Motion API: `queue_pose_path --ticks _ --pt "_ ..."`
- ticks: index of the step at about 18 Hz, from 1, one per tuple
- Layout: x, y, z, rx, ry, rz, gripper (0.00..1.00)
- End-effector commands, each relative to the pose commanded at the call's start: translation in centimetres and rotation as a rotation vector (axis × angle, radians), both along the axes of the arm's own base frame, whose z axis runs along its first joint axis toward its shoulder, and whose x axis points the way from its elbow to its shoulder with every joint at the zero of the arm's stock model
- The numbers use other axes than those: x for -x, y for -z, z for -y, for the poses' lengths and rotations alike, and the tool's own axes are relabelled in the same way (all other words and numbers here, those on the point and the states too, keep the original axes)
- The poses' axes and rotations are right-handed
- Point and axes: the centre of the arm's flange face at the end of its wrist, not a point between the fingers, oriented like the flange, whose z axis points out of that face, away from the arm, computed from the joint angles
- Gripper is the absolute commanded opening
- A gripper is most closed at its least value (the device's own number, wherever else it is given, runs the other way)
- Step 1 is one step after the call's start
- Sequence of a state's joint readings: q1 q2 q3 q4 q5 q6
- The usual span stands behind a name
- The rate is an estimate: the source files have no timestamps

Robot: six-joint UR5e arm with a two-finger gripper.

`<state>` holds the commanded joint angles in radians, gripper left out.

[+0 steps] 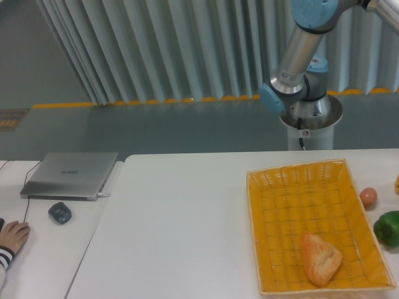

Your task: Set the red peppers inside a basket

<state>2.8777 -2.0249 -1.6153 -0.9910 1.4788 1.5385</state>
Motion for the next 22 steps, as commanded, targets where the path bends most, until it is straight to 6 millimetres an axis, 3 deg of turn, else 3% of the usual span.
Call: queue_pose_path --ticks 1,3,5,9,12,17,22 --pt "0.0 0.0 0.0 0.0 0.0 0.0 0.55" --pt "0.0 -0.2 -0.1 -0.001 0.003 -0.003 0.44" --pt "0.1 -0.8 -0.2 -0.004 0.003 -0.013 0.43" --pt "-0.8 -4.1 -1.5 -0.053 -0.03 -0.039 0.43" --pt "-3.3 -7.4 -3.5 -0.099 -0.065 -0.012 0.44" --pt "-9.8 -11.2 -7.7 -0.101 -0.106 0.031 0.44" --pt "-14.0 -12.0 -10.0 -0.1 -0.071 0.044 0.44"
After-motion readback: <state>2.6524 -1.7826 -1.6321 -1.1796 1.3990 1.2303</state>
